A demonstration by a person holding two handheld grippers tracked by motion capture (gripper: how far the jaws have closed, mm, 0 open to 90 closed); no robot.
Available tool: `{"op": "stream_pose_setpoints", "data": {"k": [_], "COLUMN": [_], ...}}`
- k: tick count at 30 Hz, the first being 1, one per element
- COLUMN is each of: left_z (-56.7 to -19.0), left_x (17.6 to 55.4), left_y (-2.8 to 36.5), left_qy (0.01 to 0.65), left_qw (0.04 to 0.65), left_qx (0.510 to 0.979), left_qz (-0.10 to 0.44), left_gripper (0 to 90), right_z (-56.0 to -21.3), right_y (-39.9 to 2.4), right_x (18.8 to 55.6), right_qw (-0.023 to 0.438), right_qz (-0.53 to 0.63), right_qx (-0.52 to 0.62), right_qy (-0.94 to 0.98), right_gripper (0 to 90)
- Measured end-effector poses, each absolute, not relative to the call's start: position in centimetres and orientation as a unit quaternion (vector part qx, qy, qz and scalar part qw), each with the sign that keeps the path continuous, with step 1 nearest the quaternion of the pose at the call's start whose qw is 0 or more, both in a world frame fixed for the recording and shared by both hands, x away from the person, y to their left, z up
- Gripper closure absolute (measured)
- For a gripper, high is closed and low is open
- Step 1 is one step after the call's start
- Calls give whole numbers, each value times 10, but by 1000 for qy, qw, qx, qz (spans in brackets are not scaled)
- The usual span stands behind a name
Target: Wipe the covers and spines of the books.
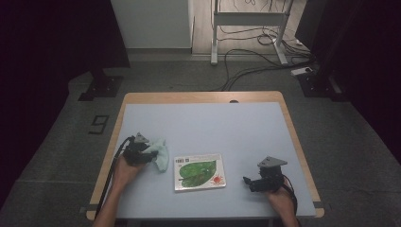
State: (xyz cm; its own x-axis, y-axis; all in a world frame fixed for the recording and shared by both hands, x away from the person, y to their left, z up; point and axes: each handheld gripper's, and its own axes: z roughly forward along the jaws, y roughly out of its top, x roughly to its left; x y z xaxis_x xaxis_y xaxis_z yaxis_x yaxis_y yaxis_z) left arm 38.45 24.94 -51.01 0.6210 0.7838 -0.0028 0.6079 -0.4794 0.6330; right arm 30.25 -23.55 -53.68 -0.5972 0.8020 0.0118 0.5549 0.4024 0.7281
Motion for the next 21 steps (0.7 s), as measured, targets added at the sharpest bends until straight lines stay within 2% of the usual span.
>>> {"op": "stream_pose_setpoints", "data": {"k": [2, 4, 9, 13, 21], "left_z": [-509, -506, -482, -465, -472], "left_x": [383, 382, 375, 369, 367], "left_y": [248, 246, 244, 233, 197], "left_qy": [406, 403, 389, 366, 332], "left_qw": [302, 302, 360, 375, 358], "left_qx": [850, 851, 840, 844, 868], "left_qz": [144, 147, 118, 109, 87], "left_gripper": [761, 796, 801, 799, 794], "right_z": [-537, -537, -537, -537, -537], "right_y": [-235, -235, -235, -235, -236], "right_x": [302, 302, 302, 302, 302], "right_qw": [173, 174, 174, 174, 174], "right_qz": [357, 357, 357, 357, 357], "right_qx": [414, 414, 414, 414, 413], "right_qy": [819, 819, 819, 819, 819], "right_gripper": [35, 35, 35, 35, 35]}}
